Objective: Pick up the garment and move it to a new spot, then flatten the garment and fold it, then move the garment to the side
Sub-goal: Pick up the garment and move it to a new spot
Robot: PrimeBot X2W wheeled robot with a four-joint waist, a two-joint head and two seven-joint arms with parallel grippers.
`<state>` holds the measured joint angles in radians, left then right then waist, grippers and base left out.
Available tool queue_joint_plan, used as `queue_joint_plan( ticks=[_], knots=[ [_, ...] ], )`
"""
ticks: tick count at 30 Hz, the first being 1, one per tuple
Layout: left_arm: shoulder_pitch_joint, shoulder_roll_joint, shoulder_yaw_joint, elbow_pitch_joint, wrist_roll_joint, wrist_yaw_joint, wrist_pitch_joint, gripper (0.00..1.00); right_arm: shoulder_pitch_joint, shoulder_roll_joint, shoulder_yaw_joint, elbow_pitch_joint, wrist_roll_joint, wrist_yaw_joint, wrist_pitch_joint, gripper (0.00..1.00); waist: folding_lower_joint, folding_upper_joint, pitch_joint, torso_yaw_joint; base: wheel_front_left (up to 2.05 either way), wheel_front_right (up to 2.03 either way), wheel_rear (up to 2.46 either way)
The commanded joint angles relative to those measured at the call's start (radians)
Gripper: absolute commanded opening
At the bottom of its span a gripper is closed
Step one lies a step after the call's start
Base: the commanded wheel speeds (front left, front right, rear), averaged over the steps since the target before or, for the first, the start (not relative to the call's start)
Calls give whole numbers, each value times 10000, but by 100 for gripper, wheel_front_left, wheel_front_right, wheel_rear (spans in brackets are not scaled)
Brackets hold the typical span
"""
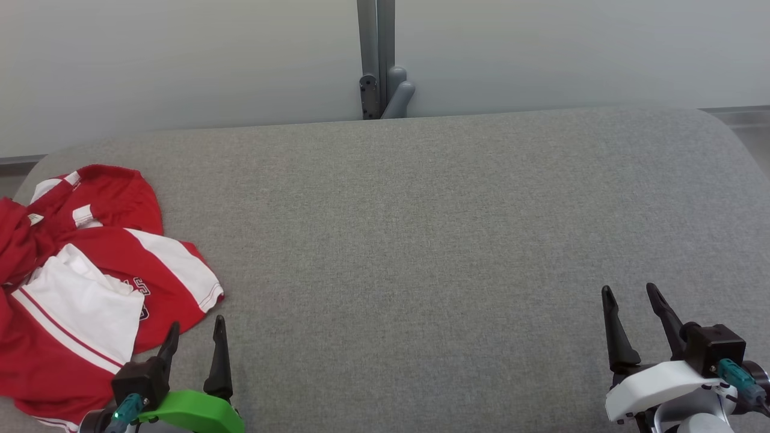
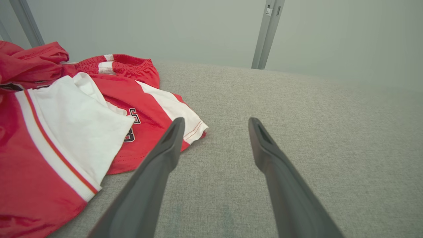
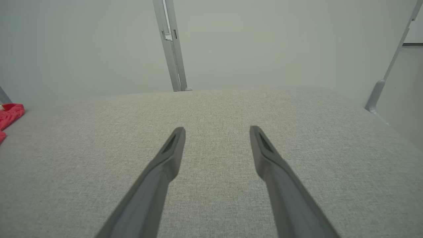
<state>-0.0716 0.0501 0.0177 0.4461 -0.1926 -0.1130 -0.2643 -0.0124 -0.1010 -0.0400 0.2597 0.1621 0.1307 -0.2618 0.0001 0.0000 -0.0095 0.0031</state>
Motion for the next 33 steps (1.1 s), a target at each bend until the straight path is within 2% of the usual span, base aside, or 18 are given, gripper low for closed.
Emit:
queue_joint_plan(
  ticks=[1,9,14,19,27,30,33],
  knots=[
    [-17,7,19,-21,34,9,-4,100,79,4,-20,26,-30,1,-48,100,-1,0,2,6,0,0,0],
    [-43,7,-59,-24,253,1,-4,100,112,34,-66,-30,-44,1,-48,100,-1,0,5,71,0,0,0],
    [-207,11,-149,-9,270,22,-2,100,157,41,-29,-80,-126,1,-47,100,-1,0,-15,485,0,0,0],
    [-217,19,-248,9,288,51,1,100,228,68,188,-52,-180,1,-42,100,-1,0,-118,1551,0,0,0],
    [184,19,37,20,491,92,1,100,222,110,653,29,-184,-1,-42,100,-1,0,-437,3714,0,0,0],
    [322,16,213,-52,562,96,1,100,96,150,916,69,-134,-1,-42,100,-1,0,-516,4265,0,0,0],
    [394,15,299,-97,601,81,1,100,34,168,1039,72,-101,-1,-42,100,-1,0,-539,4488,0,0,0]
  ],
)
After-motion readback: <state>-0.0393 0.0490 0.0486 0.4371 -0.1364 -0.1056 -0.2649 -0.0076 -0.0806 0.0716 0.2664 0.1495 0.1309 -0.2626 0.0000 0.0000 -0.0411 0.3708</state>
